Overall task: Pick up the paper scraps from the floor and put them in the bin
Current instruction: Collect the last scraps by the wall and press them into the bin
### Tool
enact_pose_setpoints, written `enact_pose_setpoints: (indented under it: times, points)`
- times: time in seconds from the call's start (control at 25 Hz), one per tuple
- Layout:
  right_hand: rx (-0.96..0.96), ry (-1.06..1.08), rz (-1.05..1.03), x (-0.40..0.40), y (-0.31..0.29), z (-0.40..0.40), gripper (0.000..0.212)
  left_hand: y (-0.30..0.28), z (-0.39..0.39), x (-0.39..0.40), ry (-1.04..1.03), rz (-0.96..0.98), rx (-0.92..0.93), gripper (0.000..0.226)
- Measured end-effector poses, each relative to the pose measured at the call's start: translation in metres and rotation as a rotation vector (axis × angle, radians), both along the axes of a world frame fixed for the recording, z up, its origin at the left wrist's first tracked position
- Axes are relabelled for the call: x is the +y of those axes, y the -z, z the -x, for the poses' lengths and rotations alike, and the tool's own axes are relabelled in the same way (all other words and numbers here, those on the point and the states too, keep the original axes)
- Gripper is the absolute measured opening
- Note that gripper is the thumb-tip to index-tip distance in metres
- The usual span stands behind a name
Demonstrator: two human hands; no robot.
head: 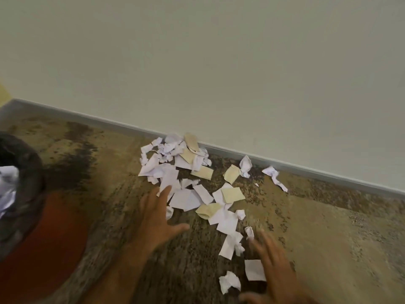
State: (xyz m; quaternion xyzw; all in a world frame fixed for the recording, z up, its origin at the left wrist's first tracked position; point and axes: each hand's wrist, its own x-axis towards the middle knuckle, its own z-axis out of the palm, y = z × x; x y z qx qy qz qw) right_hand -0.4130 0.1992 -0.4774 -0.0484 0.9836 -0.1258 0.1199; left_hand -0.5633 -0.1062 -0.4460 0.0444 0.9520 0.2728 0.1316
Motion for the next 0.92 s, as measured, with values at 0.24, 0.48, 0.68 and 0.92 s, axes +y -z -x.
enact_pose_setpoints:
  times: [0.24,0.48,0.68,0.92]
  points:
    - [0.096,0.045,-0.023,-0.031,0.056,0.024,0.111,0.056,0.004,0.037,-0.195,0.089,-0.105,0.140]
    - [0.270,0.001,0.049,-0.022,0.066,0.101,0.094,0.069,0.030,0.071,-0.139,0.231,-0.051,0.133]
    - [0.251,-0.043,-0.010,-0.018,0.070,0.154,0.088,0.076,0.047,0.072,-0.030,0.401,0.146,0.107]
    - [0.317,-0.202,-0.122,-0.015,0.069,0.188,0.066,0.062,0.067,0.075,-0.001,0.285,0.025,0.073]
